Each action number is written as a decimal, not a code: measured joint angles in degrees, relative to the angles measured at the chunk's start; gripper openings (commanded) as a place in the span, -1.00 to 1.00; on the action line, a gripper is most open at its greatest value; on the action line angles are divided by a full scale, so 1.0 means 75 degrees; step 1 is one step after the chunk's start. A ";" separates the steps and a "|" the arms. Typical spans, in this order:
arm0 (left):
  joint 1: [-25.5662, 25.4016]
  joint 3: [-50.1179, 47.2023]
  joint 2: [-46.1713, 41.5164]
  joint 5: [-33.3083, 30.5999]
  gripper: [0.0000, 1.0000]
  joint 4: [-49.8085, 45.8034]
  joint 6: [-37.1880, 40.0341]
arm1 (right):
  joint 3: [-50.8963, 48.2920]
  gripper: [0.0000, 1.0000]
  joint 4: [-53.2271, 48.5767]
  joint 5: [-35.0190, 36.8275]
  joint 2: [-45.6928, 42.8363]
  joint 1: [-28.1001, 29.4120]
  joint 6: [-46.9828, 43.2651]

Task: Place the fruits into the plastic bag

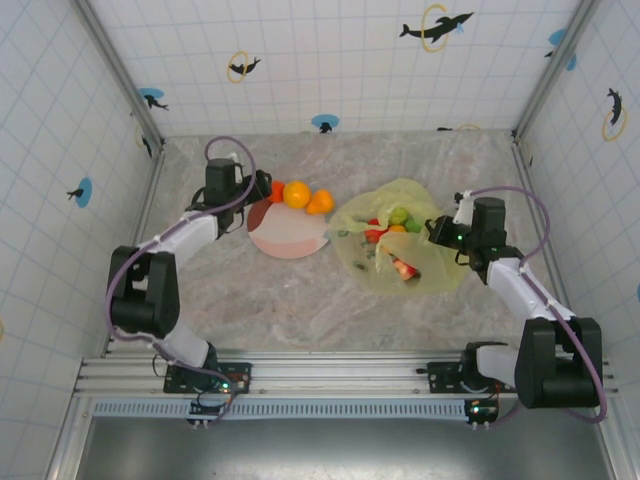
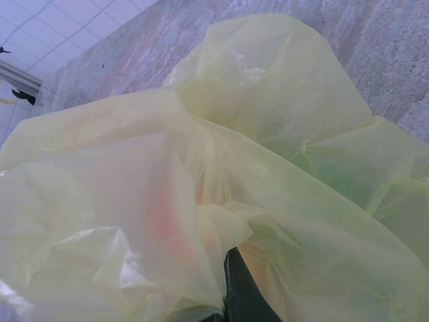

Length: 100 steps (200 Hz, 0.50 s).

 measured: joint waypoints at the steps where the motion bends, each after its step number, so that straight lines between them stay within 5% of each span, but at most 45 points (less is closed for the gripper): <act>1: 0.0012 0.0032 0.0044 -0.0006 0.69 -0.0003 0.0000 | 0.0000 -1.00 0.0000 0.0000 0.0000 0.0000 -0.0003; 100: 0.0026 0.1891 0.2352 0.0358 0.67 -0.0527 0.0140 | -0.0003 -1.00 0.0003 -0.0093 0.0064 0.0000 -0.0003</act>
